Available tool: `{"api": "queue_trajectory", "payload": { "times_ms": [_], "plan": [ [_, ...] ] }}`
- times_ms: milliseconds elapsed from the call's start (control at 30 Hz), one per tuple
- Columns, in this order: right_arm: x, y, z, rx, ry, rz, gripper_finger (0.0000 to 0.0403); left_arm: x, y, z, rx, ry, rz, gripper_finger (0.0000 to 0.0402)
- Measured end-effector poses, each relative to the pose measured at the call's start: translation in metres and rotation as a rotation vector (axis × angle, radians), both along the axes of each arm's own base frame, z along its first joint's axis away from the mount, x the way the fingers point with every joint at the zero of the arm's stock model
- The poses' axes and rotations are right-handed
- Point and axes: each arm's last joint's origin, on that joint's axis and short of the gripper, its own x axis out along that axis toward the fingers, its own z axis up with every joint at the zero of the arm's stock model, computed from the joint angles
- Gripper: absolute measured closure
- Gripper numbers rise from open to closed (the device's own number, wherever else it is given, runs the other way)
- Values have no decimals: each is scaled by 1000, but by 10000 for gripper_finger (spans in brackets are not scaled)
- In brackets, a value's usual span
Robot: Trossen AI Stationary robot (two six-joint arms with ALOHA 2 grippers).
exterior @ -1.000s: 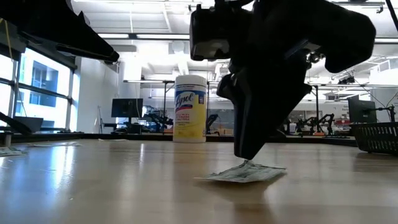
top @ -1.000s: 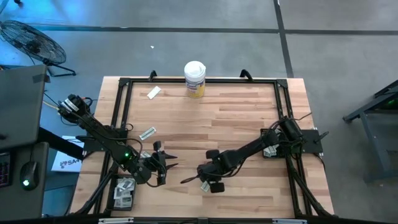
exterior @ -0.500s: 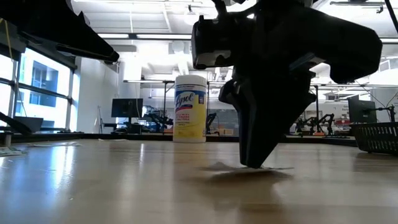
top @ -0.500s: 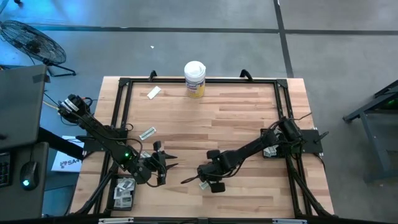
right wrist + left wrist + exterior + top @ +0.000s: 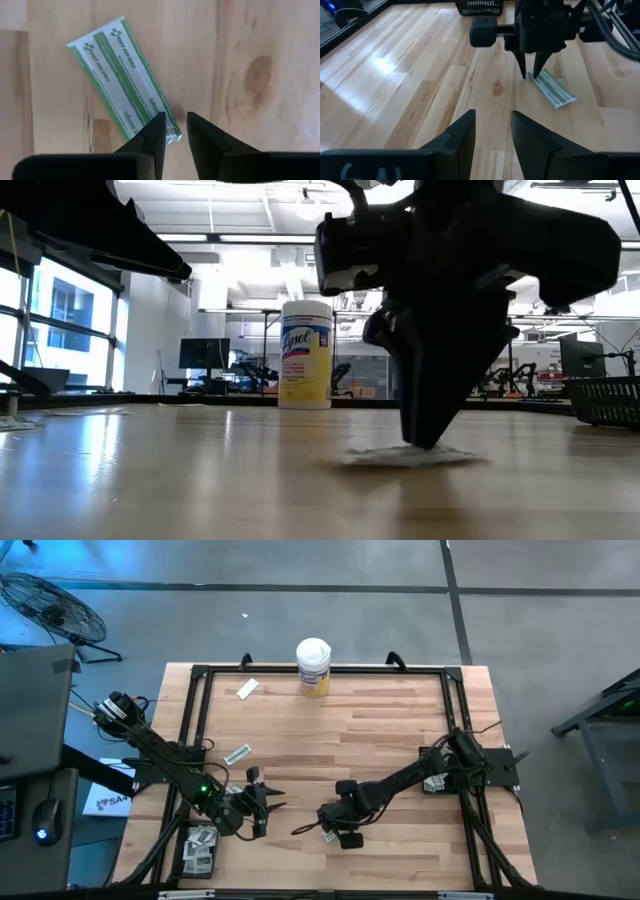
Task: Pick & Place First Aid Supplies
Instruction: Put the white bandage pad into the right black bin
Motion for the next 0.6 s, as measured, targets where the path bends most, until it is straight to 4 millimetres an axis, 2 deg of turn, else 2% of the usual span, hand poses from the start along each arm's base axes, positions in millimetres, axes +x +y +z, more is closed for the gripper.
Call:
{"api": "queue_trajectory", "payload": {
  "times_ms": [133, 267, 600],
  "plan": [
    [4, 2, 9, 2, -14, 23, 331, 0, 0, 0, 2, 2, 0, 279],
    [4, 3, 9, -7, -13, 59, 331, 0, 0, 0, -1, 2, 1, 279],
    [-5, -1, -2, -32, 39, 75, 331, 0, 0, -1, -7, 3, 5, 279]
  ]
}}
